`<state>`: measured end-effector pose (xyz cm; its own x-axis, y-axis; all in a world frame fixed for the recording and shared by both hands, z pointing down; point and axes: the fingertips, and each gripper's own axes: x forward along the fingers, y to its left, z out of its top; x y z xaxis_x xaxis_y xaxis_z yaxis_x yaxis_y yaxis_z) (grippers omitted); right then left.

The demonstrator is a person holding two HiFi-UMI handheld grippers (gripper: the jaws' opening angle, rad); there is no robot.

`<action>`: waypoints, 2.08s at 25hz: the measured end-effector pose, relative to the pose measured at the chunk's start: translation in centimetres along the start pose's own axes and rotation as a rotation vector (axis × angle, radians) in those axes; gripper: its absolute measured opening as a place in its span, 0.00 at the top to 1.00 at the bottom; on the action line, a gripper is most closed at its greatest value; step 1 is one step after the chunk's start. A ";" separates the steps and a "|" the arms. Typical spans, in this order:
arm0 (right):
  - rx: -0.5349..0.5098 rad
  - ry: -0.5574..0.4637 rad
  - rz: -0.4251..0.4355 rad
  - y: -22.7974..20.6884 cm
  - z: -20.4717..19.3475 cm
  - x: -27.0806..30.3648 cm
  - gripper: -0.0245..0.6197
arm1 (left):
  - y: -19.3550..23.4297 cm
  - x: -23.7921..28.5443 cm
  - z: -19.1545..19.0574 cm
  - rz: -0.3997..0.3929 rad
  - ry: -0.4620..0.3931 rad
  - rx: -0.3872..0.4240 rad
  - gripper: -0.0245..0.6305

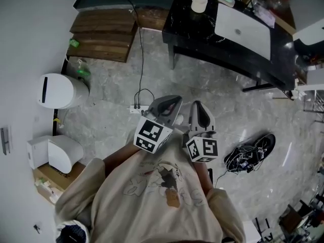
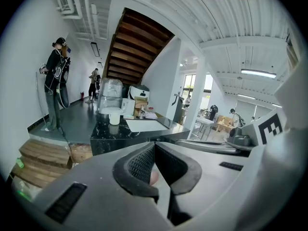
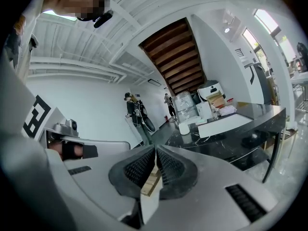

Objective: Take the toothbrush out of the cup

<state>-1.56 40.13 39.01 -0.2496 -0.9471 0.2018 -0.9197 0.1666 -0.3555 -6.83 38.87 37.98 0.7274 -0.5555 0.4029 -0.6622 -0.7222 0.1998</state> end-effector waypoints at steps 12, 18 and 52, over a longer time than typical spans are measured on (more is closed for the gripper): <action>0.003 0.001 0.017 -4.8 0.5 -1.7 0.93 | -3.6 3.3 0.0 0.024 -0.025 -0.011 0.94; 0.004 -0.003 0.027 -5.7 0.8 -1.1 0.93 | -3.4 4.4 0.0 0.038 -0.004 -0.021 0.94; -0.072 0.061 -0.037 -6.3 7.7 27.7 0.93 | 20.3 18.4 12.2 -0.041 -0.015 -0.071 0.94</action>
<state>-0.36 10.72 39.82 -0.2314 -0.9348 0.2694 -0.9475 0.1537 -0.2805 -4.70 8.95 38.59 0.7562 -0.5325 0.3802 -0.6427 -0.7136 0.2787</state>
